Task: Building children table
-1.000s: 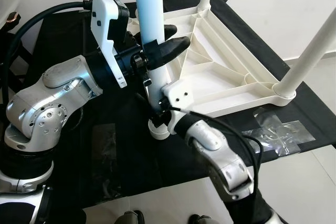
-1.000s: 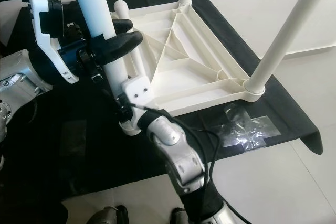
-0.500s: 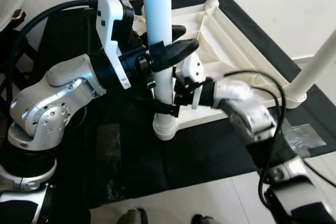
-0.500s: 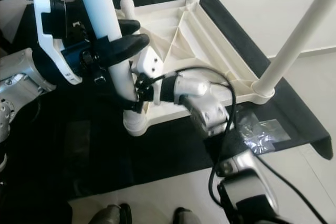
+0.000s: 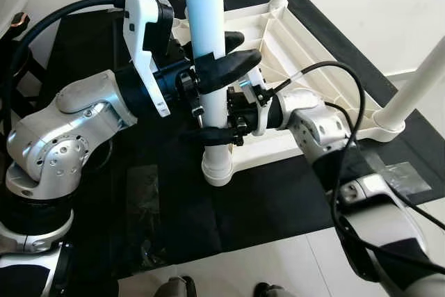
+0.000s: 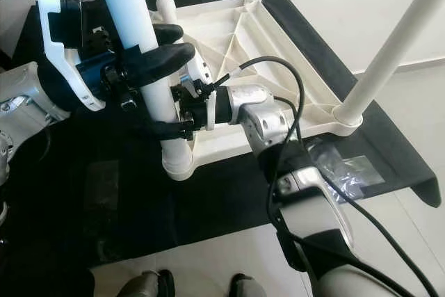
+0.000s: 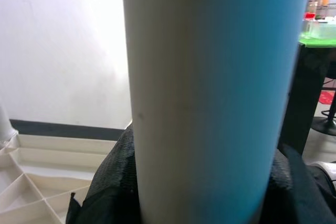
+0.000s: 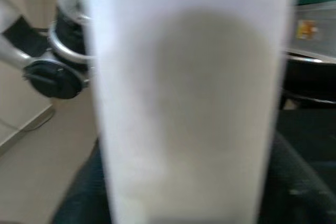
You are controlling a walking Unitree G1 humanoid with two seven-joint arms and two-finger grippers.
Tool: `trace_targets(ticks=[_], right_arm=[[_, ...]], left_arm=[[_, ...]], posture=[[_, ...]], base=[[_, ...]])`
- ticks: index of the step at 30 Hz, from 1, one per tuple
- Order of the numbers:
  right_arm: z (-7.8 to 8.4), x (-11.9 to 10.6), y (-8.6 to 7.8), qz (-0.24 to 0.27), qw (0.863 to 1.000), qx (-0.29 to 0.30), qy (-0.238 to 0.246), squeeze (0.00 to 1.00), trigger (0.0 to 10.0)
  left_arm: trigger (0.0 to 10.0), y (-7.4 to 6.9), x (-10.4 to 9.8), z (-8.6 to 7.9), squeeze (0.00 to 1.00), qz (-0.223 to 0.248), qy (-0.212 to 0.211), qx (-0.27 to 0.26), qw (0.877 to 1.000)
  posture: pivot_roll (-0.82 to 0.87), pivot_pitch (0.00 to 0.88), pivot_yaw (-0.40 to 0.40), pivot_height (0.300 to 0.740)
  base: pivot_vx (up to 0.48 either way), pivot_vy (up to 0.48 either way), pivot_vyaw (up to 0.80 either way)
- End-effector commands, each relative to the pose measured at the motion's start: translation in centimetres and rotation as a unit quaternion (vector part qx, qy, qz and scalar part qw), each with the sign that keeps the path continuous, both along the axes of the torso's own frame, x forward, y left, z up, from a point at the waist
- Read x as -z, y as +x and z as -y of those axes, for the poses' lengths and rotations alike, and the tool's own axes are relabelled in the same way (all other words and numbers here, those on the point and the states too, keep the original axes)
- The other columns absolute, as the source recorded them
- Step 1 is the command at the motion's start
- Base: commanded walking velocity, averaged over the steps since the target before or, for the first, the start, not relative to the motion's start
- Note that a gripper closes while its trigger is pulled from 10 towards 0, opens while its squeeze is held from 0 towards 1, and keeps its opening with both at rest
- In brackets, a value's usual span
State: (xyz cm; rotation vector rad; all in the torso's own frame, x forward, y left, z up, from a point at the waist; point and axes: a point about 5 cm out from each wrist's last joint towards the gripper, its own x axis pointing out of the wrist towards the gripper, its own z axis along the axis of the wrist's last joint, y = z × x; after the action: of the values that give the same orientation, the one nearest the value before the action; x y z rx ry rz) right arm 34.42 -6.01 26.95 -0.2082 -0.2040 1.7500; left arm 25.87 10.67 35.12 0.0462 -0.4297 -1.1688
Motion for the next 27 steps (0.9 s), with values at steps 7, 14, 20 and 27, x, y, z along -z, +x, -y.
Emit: trace_targets(ticks=[7,14,20,27], right_arm=[[-0.6,-0.2,0.4,0.021,1.000,0.000,-0.020,0.00,0.0],[-0.6,-0.1,0.7,0.031,0.999,0.040,0.005,0.00,0.0],[-1.9,3.4,-0.1,-0.019,0.958,0.282,0.047,0.00,0.0],[-4.0,7.2,-4.5,-0.088,0.868,0.484,0.064,0.00,0.0]], left_arm=[[0.0,-1.0,0.4,1.0,0.00,-0.008,0.024,0.041,0.999],[10.0,-0.1,0.5,0.8,1.00,-0.007,0.017,-0.002,1.000],[10.0,-0.2,0.5,0.2,0.00,-0.012,0.021,0.002,1.000],[10.0,-0.5,1.1,0.0,0.00,-0.023,0.027,0.002,0.999]], posture=[[0.12,0.232,0.043,0.740],[0.11,0.231,0.034,0.740],[0.09,0.230,0.007,0.740],[0.08,0.209,0.028,0.740]], base=[[0.000,0.000,0.00],[0.000,0.000,0.00],[0.000,0.000,0.00],[0.000,0.000,0.00]])
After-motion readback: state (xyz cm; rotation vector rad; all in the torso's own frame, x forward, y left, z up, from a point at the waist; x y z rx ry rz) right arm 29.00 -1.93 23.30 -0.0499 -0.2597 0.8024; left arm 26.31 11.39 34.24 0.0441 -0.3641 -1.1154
